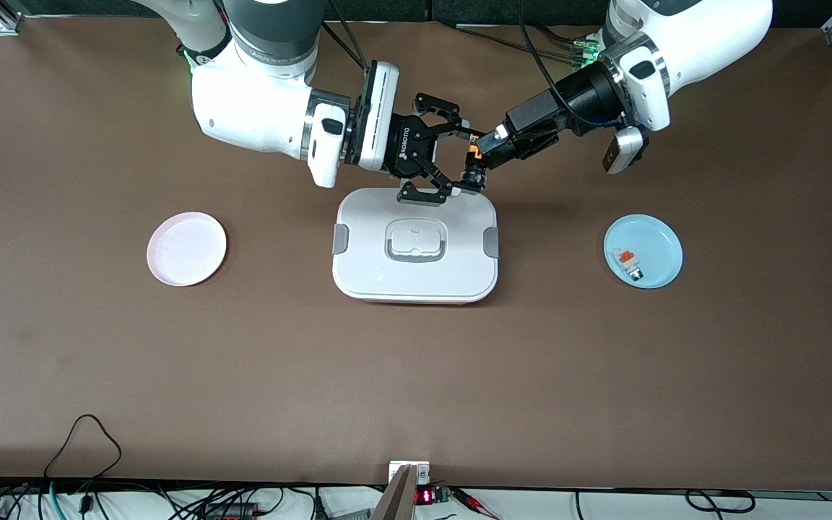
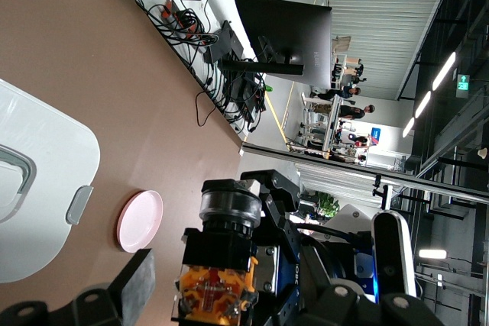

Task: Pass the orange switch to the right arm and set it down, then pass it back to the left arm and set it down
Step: 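Close the left gripper on the switch beside the right gripper, then open the right gripper and withdraw while the left gripper pulls the switch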

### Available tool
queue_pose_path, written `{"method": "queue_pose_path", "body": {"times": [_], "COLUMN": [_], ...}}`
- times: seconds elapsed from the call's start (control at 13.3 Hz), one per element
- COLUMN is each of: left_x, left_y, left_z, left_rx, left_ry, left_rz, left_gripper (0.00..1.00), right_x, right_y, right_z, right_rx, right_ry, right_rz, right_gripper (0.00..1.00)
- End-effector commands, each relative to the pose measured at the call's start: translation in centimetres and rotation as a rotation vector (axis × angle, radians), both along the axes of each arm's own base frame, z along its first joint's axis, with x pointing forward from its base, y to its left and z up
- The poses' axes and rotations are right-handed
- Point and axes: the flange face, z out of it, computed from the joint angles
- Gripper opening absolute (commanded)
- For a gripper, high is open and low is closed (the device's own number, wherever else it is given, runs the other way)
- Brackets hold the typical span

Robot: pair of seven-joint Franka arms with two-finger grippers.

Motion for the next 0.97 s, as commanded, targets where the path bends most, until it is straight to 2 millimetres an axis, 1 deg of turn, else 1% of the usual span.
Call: {"method": "queue_pose_path", "body": {"times": [0.0, 0.15, 0.22, 0.45, 0.67, 0.75, 0.9], "left_x": [-0.1, -0.1, -0.6, -0.6, -0.6, -0.6, -0.6], "left_y": [-0.9, -0.9, -1.8, -1.8, -1.8, -1.7, -1.7], "left_z": [0.1, 0.3, 0.1, 0.1, 0.0, 0.1, 0.1], "left_rx": [-0.013, -0.004, 0.001, 0.004, 0.005, 0.003, 0.003], "left_ry": [-0.001, -0.008, -0.007, -0.010, -0.009, -0.008, -0.010], "left_rz": [0.002, 0.033, 0.028, 0.028, 0.028, 0.031, 0.032], "left_gripper": [0.81, 0.79, 0.78, 0.63, 0.58, 0.55, 0.38], "right_x": [-0.3, -0.3, -0.3, -0.3, -0.3, -0.3, -0.3], "right_y": [-0.3, -0.3, -0.4, -0.4, -0.3, -0.3, -0.4], "right_z": [0.4, 0.4, 0.4, 0.4, 0.4, 0.4, 0.4], "right_rx": [-0.012, -0.011, -0.012, -0.012, -0.011, -0.011, -0.011], "right_ry": [0.008, 0.009, 0.010, 0.009, 0.009, 0.009, 0.010], "right_rz": [-0.004, -0.004, -0.004, -0.005, -0.004, -0.004, -0.006], "right_gripper": [0.16, 0.16, 0.16, 0.16, 0.16, 0.16, 0.16]}}
